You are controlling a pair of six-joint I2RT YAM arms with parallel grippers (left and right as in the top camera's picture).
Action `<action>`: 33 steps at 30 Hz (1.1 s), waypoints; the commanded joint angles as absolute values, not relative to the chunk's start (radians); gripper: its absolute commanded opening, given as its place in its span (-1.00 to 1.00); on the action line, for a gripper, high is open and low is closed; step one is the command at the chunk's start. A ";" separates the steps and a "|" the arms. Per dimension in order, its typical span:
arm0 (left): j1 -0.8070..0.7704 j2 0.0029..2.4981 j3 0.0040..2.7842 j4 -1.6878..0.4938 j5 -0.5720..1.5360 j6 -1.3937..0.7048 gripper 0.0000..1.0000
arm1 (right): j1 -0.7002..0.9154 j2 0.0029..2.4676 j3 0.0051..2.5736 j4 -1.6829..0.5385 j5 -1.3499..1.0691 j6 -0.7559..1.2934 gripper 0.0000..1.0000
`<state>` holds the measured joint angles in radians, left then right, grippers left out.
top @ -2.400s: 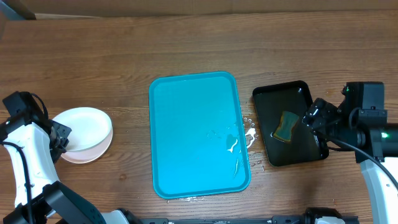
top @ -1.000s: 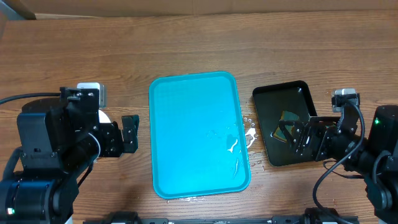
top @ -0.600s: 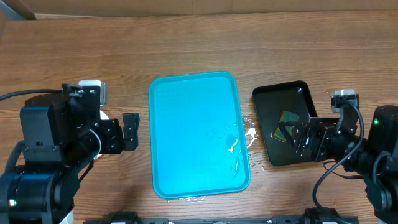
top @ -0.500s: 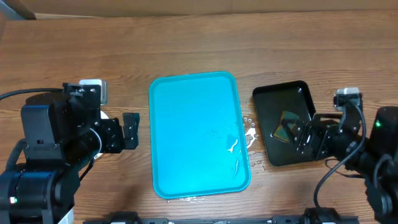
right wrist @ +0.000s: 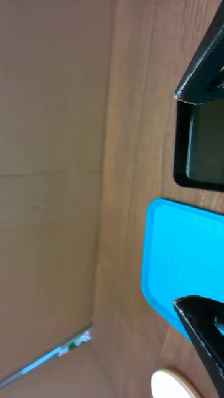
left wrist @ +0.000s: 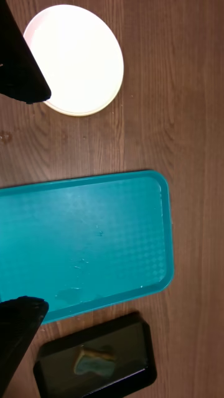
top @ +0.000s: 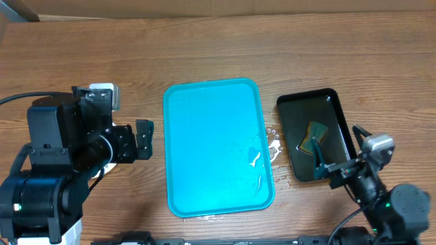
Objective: Clean dirty plates on tray and stack at the side
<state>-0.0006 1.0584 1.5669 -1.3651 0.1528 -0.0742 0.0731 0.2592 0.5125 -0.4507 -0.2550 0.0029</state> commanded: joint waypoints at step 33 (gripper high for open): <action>-0.007 1.210 1.579 -1.364 0.146 -0.056 1.00 | 0.084 0.007 0.008 -0.061 -0.244 -0.008 1.00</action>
<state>-0.0006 1.1908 1.5669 -1.3655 0.1532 -0.0742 0.0750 0.0128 0.0181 -0.0650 -0.2474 -0.0040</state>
